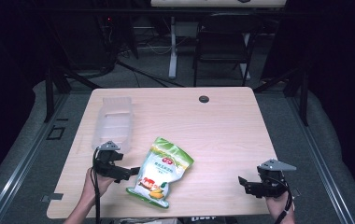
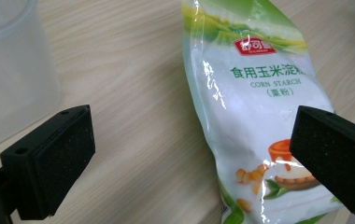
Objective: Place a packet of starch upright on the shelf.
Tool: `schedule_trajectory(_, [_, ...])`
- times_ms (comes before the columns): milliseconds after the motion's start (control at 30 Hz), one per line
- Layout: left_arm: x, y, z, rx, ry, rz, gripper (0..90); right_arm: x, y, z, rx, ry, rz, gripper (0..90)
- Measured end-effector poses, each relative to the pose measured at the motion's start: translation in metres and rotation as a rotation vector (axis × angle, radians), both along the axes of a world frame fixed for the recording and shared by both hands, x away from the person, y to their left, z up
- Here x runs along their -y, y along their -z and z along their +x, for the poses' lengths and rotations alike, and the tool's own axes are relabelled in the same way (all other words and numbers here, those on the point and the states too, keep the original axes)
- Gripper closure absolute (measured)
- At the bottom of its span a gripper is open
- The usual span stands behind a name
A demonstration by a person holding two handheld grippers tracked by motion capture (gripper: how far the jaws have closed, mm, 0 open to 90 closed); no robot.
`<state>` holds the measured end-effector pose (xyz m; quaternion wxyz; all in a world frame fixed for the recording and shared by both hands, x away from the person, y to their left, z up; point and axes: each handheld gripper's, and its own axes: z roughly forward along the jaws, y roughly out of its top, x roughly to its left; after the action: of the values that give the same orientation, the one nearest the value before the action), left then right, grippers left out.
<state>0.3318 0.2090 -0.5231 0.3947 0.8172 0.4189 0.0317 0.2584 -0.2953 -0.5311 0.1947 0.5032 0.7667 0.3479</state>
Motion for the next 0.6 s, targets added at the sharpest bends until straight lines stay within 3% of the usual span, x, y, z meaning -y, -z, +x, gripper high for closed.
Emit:
schedule_trajectory(333, [0.018, -0.006, 0.011, 0.006, 0.053, -0.031, 1.6, -0.002, -0.001, -0.015, 0.036, 0.067, 0.006, 14.3])
schedule_trajectory(500, [0.032, -0.007, 0.021, -0.006, 0.092, -0.035, 1.3, -0.002, 0.003, -0.011, 0.035, 0.049, -0.001, 14.6])
schedule_trajectory(600, [0.041, -0.007, 0.025, -0.009, 0.105, -0.028, 2.0, 0.000, 0.004, -0.007, 0.048, 0.069, 0.000, 14.5])
